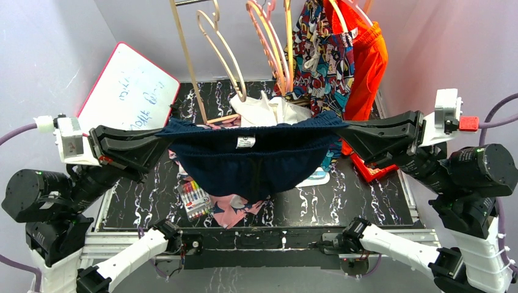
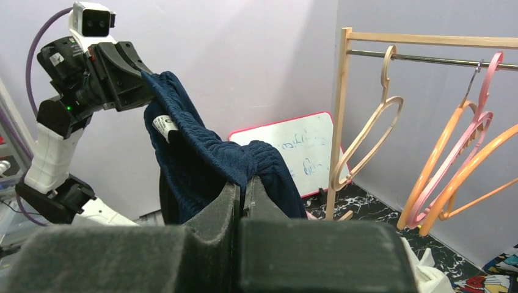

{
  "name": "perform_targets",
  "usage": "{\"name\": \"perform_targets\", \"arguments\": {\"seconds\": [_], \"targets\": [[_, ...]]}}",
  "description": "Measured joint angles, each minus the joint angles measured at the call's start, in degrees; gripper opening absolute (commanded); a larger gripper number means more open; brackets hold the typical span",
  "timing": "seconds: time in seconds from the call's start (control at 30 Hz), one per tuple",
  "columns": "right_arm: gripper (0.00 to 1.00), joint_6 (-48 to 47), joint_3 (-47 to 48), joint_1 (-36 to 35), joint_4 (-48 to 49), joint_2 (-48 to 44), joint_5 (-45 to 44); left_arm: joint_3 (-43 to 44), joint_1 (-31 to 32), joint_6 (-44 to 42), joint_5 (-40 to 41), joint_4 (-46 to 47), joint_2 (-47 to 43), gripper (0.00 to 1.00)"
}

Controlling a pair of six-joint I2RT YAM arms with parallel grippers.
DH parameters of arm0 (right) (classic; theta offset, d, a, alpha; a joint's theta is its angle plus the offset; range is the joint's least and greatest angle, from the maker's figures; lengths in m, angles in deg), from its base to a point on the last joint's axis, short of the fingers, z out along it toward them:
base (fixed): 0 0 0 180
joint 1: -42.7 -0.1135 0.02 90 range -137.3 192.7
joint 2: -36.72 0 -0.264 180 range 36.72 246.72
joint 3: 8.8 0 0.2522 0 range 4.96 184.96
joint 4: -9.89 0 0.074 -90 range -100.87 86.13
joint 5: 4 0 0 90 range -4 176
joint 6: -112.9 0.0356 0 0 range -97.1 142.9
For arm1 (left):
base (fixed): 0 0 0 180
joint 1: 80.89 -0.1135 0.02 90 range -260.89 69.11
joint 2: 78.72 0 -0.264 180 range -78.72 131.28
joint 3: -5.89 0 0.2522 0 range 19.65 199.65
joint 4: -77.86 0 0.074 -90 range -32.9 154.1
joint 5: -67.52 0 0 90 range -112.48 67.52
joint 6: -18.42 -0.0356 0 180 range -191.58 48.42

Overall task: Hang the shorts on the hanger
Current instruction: Adjust the shorts at the center of the board.

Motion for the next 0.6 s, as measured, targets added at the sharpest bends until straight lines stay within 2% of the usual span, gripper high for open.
{"name": "perform_targets", "arguments": {"seconds": [0.17, 0.33, 0.47, 0.5, 0.53, 0.6], "targets": [[0.00, -1.9, -0.1, 0.0, -2.1, 0.8, -1.7, -1.6, 0.0, 0.1, -1.1, -0.5, 1.0, 0.00], [0.00, -3.9, -5.6, 0.0, -0.9, 2.7, -9.3, -6.8, 0.0, -2.1, 2.4, -0.3, 3.8, 0.00], [0.00, -3.4, -13.5, 0.0, 3.6, 5.4, -18.3, -12.5, 0.0, -4.1, 10.6, 0.5, 9.2, 0.00], [0.00, -2.0, -18.5, 0.0, 5.7, 7.6, -21.9, -14.3, 0.0, -3.7, 14.4, 0.8, 11.4, 0.00], [0.00, -1.2, -21.1, 0.1, 7.0, 9.1, -23.5, -17.7, -0.1, -2.2, 22.0, 0.6, 17.0, 0.00], [0.00, 1.4, -27.4, 0.1, 10.5, 11.1, -26.6, -21.0, -0.1, -0.5, 27.1, 1.4, 20.2, 0.00]]}}
